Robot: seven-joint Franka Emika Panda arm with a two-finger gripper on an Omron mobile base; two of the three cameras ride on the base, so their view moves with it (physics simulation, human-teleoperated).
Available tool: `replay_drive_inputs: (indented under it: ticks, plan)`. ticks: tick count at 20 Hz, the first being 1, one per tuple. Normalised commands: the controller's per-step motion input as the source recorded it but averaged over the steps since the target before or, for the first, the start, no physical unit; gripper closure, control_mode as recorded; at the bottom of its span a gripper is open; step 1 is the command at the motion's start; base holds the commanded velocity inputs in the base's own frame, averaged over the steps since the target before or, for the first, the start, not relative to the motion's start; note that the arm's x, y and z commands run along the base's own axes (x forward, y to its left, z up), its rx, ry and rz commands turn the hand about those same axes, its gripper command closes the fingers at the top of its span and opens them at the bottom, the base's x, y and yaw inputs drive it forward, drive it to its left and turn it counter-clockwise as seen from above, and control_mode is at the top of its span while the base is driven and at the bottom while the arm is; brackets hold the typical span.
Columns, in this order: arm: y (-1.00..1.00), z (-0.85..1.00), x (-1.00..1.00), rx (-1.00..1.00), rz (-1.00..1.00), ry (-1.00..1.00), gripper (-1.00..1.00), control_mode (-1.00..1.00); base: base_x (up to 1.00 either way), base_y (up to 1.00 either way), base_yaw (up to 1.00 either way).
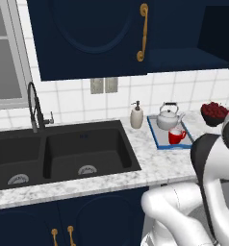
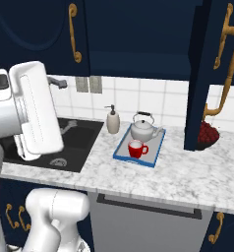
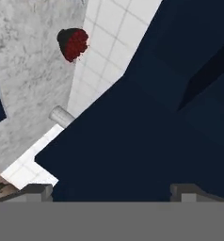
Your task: Pick the kettle from the counter and place it on the tray. Then pick the mug from the cabinet and place it on the tray. Then close the cabinet doors.
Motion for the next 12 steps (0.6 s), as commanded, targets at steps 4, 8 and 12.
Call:
replay_drive_inputs:
  ticks: [4, 8, 12]
  plan:
    - [-0.76, 0.00, -0.16, 0.12, -0.12, -0.20, -1.00, -1.00, 0.00, 0.00, 0.00]
    - [-0.89, 0.00, -0.03, 0.24, -0.04, -0.08, -1.00, -1.00, 0.00, 0.00, 0.00]
    - [-0.93, 0.01, -0.08, 0.36, 0.00, -0.05, -1.00, -1.00, 0.00, 0.00, 0.00]
